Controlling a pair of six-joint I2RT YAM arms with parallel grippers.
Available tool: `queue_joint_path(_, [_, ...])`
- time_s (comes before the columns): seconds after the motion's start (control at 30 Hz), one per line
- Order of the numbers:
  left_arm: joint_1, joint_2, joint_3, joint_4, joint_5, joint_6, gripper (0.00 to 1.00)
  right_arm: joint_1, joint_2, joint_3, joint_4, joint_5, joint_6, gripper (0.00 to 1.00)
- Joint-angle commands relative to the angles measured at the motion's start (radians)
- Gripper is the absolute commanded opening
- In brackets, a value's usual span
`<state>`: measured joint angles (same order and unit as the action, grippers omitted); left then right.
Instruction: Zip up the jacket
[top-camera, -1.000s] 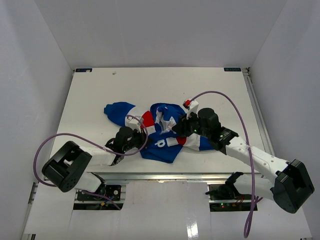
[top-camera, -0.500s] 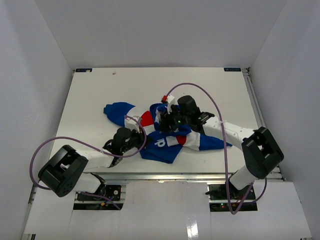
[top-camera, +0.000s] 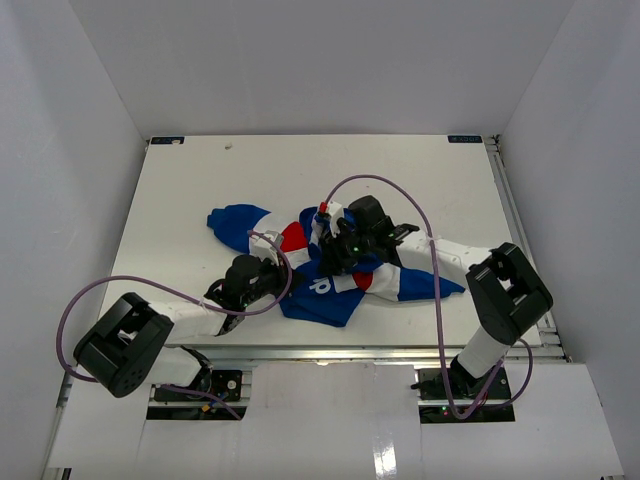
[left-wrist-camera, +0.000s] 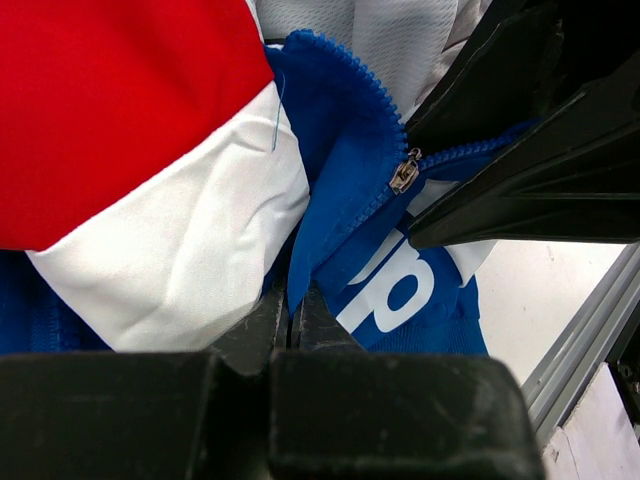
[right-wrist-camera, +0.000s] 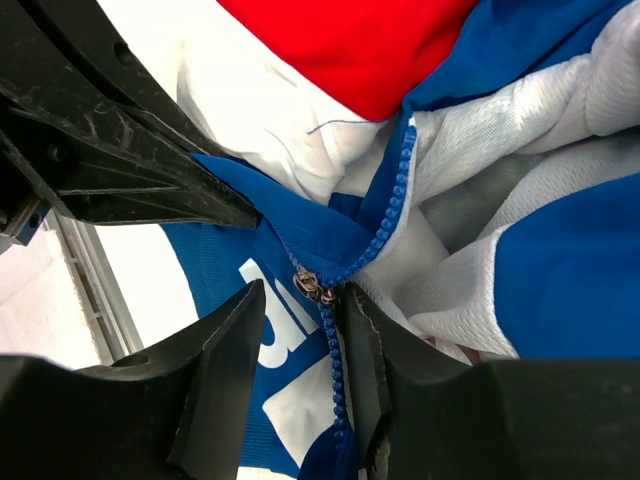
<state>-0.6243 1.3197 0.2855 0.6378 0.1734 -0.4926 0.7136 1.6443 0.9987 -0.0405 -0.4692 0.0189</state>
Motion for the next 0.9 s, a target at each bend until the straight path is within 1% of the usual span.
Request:
queue_joint_path(0.0, [0.001, -0.026, 0.017, 0.007, 0.012, 0.011, 0.03, -0.004, 0.021, 0.059, 0.001, -0.056, -0.014, 0.41])
queue_joint_path(0.13, [0.001, -0.024, 0.021, 0.006, 0.017, 0.009, 0.05, -0.003, 0.032, 0.07, 0.017, -0.087, -0.014, 0.36])
queue_joint_path(0.2, [0.001, -0.023, 0.021, 0.006, 0.018, 0.008, 0.08, -0.004, 0.045, 0.077, 0.028, -0.115, -0.013, 0.36])
queue_joint_path(0.33, [0.001, -0.03, 0.016, 0.004, 0.016, 0.008, 0.15, -0.005, 0.067, 0.091, 0.028, -0.12, 0.0, 0.35])
queue_joint_path(0.47, [0.002, -0.036, 0.015, 0.0, 0.009, 0.009, 0.24, -0.006, 0.081, 0.098, 0.06, -0.117, 0.018, 0.25])
queue_joint_path(0.53, [0.003, -0.033, 0.015, 0.002, 0.008, 0.009, 0.3, -0.009, 0.08, 0.095, 0.073, -0.121, 0.027, 0.22])
queue_joint_path(0.6, [0.002, -0.033, 0.015, 0.0, 0.006, 0.009, 0.33, -0.015, 0.077, 0.094, 0.088, -0.138, 0.044, 0.21])
queue_joint_path(0.63, [0.001, -0.033, 0.015, 0.0, 0.006, 0.009, 0.33, -0.017, 0.077, 0.095, 0.096, -0.162, 0.048, 0.24])
queue_joint_path(0.73, [0.001, -0.036, 0.014, 0.0, 0.008, 0.012, 0.21, -0.026, 0.07, 0.086, 0.122, -0.197, 0.064, 0.36])
queue_joint_path(0.8, [0.003, -0.036, 0.009, 0.005, 0.008, 0.012, 0.1, -0.026, 0.062, 0.084, 0.125, -0.194, 0.072, 0.35])
queue_joint_path(0.87, [0.002, -0.035, 0.009, 0.006, 0.01, 0.012, 0.02, -0.027, 0.062, 0.083, 0.13, -0.198, 0.073, 0.32])
